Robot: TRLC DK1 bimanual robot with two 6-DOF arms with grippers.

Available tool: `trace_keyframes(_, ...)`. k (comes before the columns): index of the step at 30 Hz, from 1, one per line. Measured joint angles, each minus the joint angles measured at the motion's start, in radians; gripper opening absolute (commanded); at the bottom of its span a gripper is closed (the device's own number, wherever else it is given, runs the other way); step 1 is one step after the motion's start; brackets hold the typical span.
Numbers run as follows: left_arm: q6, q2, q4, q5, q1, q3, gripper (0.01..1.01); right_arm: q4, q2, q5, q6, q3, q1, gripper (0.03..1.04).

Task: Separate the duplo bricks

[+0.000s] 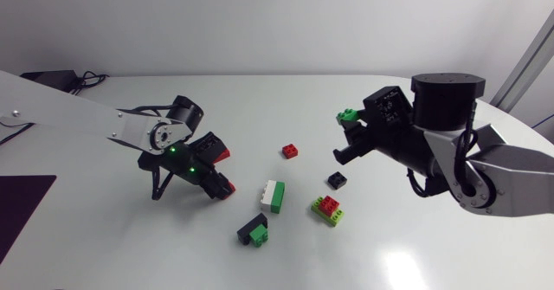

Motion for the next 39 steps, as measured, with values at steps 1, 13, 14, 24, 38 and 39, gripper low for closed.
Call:
trace_keyframes(1, 0.0, 0.0, 0.002, -0.003, -0.002, -0.003, 0.661, 0.013, 0.014, -0.002, 0.003, 0.0, -0.013, 0.36)
trace_keyframes(13, -0.002, -0.085, 0.001, -0.028, -0.019, -0.042, 0.982, 0.105, 0.338, -0.043, 0.018, 0.06, -0.216, 0.36)
trace_keyframes(14, -0.004, -0.1, 0.002, -0.029, -0.019, -0.042, 0.982, 0.113, 0.36, -0.043, 0.018, 0.069, -0.221, 0.36)
trace_keyframes(24, -0.024, -0.167, 0.001, -0.053, -0.041, -0.042, 0.982, 0.2, 0.565, -0.053, 0.022, 0.176, -0.241, 0.37)
trace_keyframes(38, -0.042, -0.211, 0.001, -0.079, -0.061, -0.046, 0.982, 0.239, 0.702, -0.118, 0.022, 0.228, -0.281, 0.38)
trace_keyframes(39, -0.042, -0.211, 0.0, -0.08, -0.063, -0.047, 0.982, 0.24, 0.702, -0.125, 0.022, 0.228, -0.284, 0.38)
